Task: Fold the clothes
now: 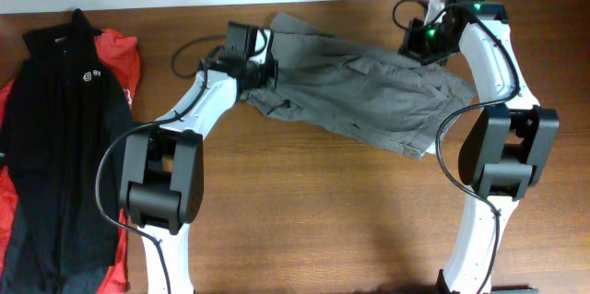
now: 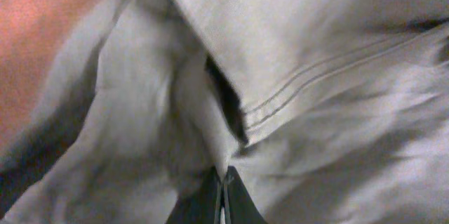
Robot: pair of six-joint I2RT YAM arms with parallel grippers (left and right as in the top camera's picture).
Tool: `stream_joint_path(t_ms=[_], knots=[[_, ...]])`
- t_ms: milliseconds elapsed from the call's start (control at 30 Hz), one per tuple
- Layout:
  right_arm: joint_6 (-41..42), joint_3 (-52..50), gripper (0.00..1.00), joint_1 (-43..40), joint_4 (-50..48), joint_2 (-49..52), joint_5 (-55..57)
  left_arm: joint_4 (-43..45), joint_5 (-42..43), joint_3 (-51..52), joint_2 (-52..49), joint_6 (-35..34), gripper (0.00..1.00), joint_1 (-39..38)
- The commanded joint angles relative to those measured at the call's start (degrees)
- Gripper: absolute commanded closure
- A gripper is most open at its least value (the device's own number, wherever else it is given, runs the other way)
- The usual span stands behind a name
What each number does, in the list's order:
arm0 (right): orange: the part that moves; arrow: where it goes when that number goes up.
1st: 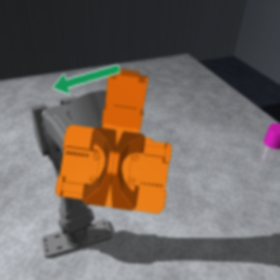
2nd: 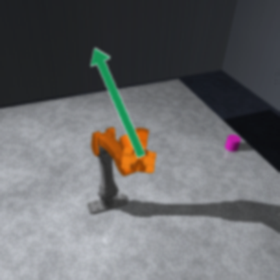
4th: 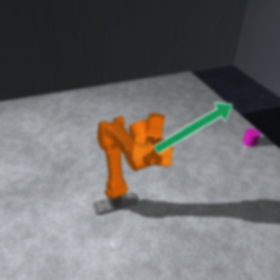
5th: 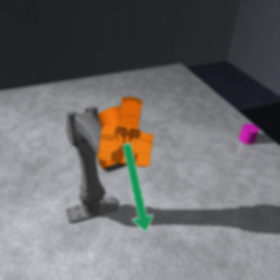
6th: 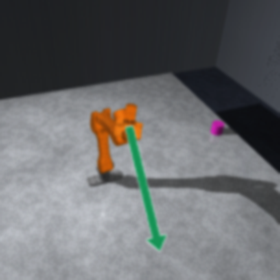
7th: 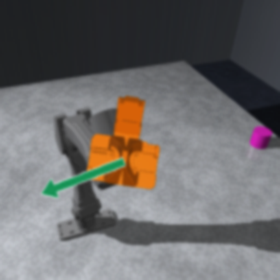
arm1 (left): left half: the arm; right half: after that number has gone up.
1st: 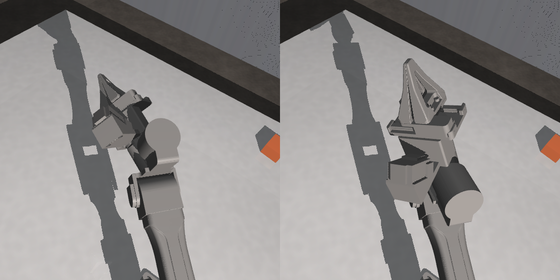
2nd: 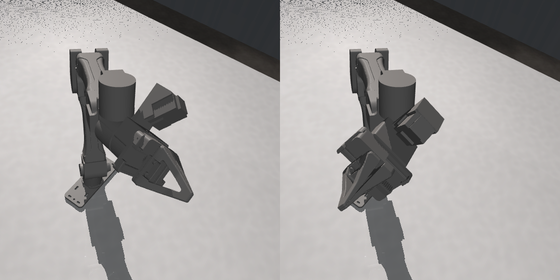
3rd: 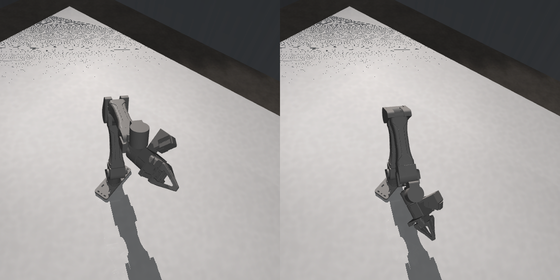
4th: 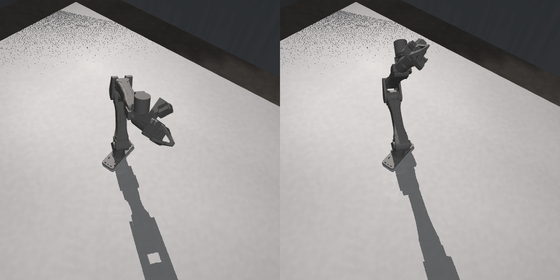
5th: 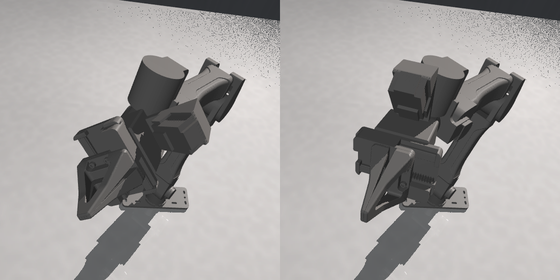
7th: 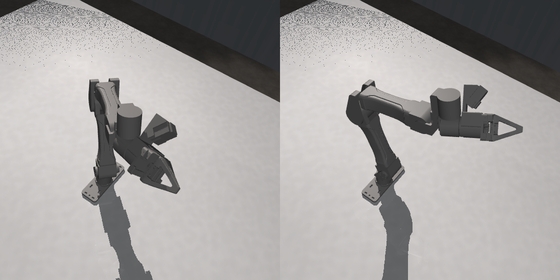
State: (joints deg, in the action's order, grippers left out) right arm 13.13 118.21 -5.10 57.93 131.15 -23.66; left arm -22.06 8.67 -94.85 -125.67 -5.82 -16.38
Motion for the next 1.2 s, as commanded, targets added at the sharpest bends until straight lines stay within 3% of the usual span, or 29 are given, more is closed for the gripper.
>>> stream_joint_path(t_ms=[0, 233, 433, 500, 600, 700, 900, 1167], knots=[[-6.8, 0.1, 0.96, 1.3, 6.7, 0.4, -0.9, -2.8, 1.6, -6.3, 0.4, 6.2, 0.99, -0.6], [-7.1, -7.5, 0.96, 3.8, 10.4, 0.4, 3.3, -3.2, 6.2, -8.7, 0.3, 12.8, 0.99, -1.2], [-6.9, -17.0, 0.96, 3.9, 7.6, 0.4, 3.3, -6.9, 5.9, -8.7, 0.3, 15.0, 0.91, -1.1], [-6.9, -19.6, 0.96, 3.9, 6.0, 0.4, 3.3, -7.2, 5.4, -8.7, 0.3, 15.0, 0.78, -0.9], [-6.9, -23.3, 0.96, 3.9, 3.3, 0.4, 3.3, -8.5, 2.8, -8.7, 0.7, 15.5, 0.43, -0.3], [-6.9, -25.9, 0.96, 3.9, 1.2, 0.4, 3.3, -11.4, 0.5, -9.5, 1.4, 17.6, 0.29, 0.0], [-6.9, -28.6, 0.96, 3.9, -1.3, 0.4, 3.3, -12.9, 0.6, -12.2, 1.9, 22.4, 0.33, -0.2], [-6.7, -28.6, 0.96, 3.9, -2.0, 0.4, 3.3, -6.1, 2.7, -12.1, -2.5, 24.8, 0.75, -1.1]])
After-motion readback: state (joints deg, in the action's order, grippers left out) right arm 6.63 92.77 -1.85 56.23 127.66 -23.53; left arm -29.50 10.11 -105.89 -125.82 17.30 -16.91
